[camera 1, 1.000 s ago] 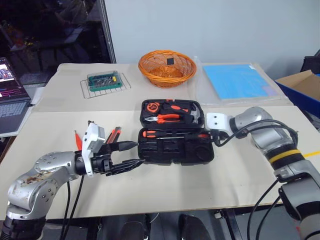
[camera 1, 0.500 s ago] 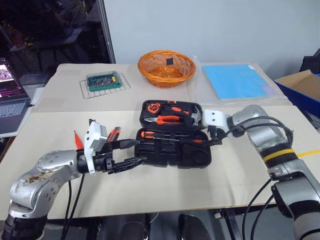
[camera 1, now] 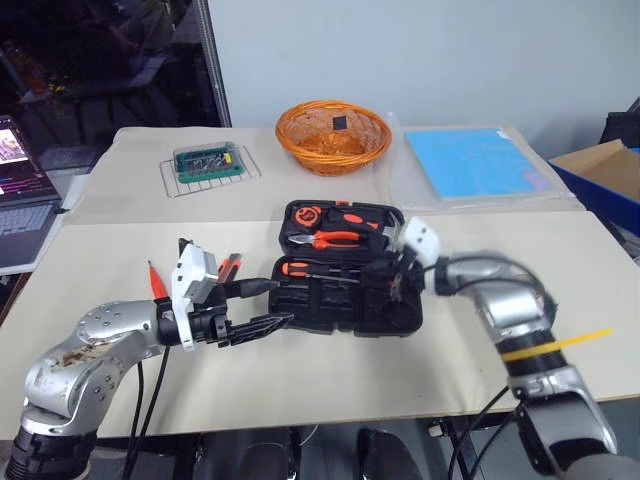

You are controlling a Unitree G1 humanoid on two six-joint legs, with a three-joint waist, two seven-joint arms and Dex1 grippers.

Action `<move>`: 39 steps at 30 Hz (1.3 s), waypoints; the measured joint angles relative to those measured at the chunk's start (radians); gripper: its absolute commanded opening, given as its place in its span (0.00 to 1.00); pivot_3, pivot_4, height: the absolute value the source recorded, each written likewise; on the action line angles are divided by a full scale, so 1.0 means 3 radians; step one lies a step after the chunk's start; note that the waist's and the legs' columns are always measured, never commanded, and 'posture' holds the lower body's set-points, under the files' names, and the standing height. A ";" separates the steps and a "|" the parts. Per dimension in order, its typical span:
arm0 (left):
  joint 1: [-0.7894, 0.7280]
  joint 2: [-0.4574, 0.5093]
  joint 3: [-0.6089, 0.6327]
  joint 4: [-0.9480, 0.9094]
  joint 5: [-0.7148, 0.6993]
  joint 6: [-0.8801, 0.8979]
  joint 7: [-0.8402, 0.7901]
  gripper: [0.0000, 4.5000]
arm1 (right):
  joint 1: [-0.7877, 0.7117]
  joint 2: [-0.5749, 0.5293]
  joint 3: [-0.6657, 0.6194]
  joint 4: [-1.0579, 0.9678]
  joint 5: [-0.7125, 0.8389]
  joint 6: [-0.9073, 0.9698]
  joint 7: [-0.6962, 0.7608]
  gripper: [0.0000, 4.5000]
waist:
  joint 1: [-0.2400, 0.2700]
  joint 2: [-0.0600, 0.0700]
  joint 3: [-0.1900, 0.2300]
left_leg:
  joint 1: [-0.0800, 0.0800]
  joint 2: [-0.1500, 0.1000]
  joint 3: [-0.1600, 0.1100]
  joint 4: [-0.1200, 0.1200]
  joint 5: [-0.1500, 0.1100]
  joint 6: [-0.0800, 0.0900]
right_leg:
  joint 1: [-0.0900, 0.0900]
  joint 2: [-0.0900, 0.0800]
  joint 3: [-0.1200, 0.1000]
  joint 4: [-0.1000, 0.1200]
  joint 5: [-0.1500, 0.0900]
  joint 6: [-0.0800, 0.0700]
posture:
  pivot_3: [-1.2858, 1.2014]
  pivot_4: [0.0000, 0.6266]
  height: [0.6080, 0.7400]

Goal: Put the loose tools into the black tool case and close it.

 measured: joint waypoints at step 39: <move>-0.0549 -0.1409 0.0611 0.0855 0.1700 0.1045 0.3898 0.49 | 0.0738 -0.0731 -0.1058 -0.2188 0.1926 0.0361 0.0369 1.00 | 0.0026 -0.0018 0.0004 | 0.0013 0.0015 -0.0001 -0.0014 -0.0013 -0.0017 | 0.0007 -0.0012 0.0001 -0.0007 0.0012 0.0017 | 0.52 0.24 1.00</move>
